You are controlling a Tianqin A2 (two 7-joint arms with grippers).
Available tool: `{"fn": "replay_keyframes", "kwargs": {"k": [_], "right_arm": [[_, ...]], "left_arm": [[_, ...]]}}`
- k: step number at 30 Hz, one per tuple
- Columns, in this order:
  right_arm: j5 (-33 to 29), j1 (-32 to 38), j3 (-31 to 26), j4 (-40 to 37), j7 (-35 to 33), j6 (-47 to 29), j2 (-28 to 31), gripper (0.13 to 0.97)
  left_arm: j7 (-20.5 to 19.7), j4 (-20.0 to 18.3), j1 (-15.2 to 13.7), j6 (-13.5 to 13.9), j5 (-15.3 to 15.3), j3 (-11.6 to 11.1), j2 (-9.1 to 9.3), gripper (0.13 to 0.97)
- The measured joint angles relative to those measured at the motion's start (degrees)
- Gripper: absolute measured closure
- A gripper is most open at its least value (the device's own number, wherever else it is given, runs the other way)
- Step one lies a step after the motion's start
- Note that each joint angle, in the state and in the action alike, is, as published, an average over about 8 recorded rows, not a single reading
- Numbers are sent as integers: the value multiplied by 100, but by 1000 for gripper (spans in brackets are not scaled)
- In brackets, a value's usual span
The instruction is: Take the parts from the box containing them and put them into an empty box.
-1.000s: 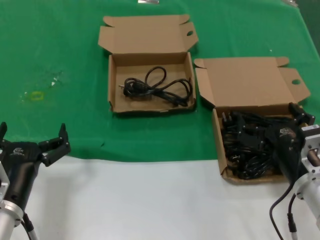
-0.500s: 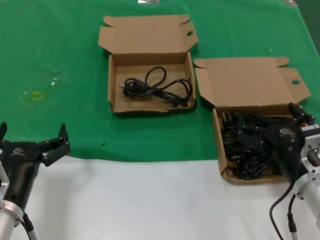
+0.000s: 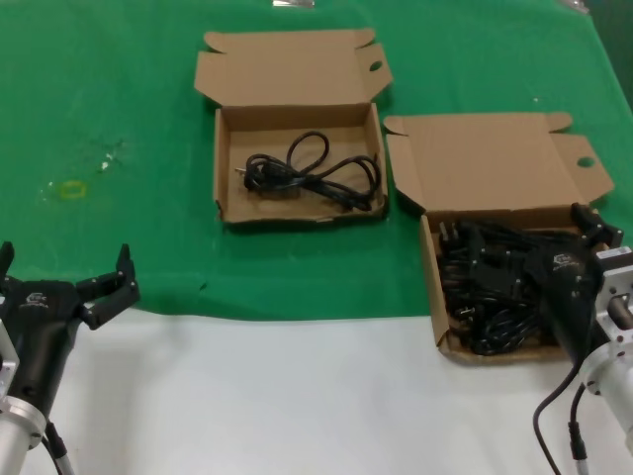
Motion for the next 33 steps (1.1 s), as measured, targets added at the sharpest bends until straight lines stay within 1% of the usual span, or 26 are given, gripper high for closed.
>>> {"fn": "replay_keyframes", "kwargs": {"k": [33], "right_arm": [[0, 0, 0, 0, 0, 0, 0, 129]], "left_arm": [[0, 0, 0, 0, 0, 0, 0, 132]]}}
